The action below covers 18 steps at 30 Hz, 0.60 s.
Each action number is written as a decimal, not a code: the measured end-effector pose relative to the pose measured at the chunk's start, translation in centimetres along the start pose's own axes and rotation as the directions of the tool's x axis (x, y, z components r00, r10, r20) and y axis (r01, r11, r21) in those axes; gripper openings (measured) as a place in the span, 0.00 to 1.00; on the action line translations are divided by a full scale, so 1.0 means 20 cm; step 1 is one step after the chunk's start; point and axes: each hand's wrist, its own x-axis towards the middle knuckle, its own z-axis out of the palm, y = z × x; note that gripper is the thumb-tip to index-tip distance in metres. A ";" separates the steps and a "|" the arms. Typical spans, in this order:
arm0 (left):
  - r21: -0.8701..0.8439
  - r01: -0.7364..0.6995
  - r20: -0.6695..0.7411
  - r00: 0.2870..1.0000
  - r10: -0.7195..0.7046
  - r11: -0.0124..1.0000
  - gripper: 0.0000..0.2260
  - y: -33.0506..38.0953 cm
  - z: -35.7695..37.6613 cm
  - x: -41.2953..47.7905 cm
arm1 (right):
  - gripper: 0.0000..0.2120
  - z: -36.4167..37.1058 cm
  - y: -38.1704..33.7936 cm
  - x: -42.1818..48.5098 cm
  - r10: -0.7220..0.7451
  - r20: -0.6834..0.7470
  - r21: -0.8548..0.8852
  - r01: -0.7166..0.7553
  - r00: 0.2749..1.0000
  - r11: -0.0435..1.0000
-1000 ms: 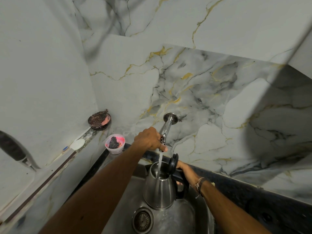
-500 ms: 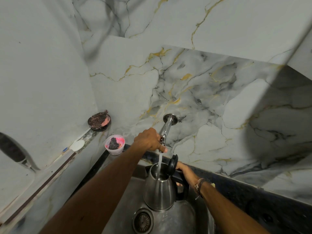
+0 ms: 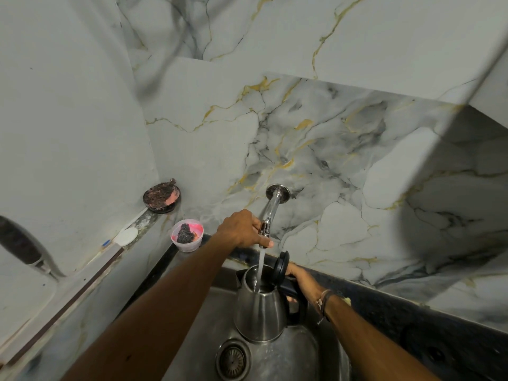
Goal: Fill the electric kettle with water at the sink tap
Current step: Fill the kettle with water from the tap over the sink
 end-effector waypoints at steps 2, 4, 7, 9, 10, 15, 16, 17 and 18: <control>0.012 -0.029 -0.004 1.000 0.029 1.000 0.17 -0.01 0.00 0.00 | 0.25 0.01 0.00 0.00 -0.003 -0.006 -0.009 0.003 1.000 1.000; 0.029 -0.050 -0.028 0.998 0.051 0.998 0.18 -0.02 0.00 -0.01 | 0.27 0.01 0.01 0.01 -0.011 -0.011 -0.010 0.011 1.000 1.000; 0.107 -0.063 -0.151 0.985 0.079 0.992 0.25 -0.02 0.03 -0.02 | 0.29 0.01 0.01 0.02 -0.007 -0.015 -0.017 0.007 1.000 1.000; 0.208 -0.046 -0.266 0.959 0.102 0.977 0.29 -0.01 0.09 -0.03 | 0.26 0.01 0.01 0.02 -0.004 -0.013 -0.015 0.004 1.000 1.000; 0.251 -0.024 -0.315 0.943 0.106 0.968 0.31 0.00 0.11 -0.04 | 0.25 0.01 0.01 0.02 -0.005 -0.010 -0.008 0.005 1.000 1.000; 0.278 0.053 -0.417 0.906 0.071 0.959 0.33 0.01 0.17 -0.03 | 0.23 0.01 0.01 0.04 -0.021 -0.021 0.047 0.022 1.000 0.999; 0.266 0.038 -0.417 0.905 0.079 0.963 0.32 0.00 0.17 -0.03 | 0.22 0.01 0.01 0.04 -0.029 -0.016 0.052 0.030 0.999 0.998; 0.247 0.006 -0.413 0.905 0.100 0.969 0.32 -0.02 0.18 -0.03 | 0.22 0.01 0.02 0.04 -0.036 -0.011 0.058 0.037 0.999 0.998; 0.201 -0.042 -0.405 0.906 0.122 0.979 0.30 -0.04 0.18 -0.04 | 0.22 0.01 0.02 0.04 -0.042 -0.005 0.063 0.042 0.999 0.997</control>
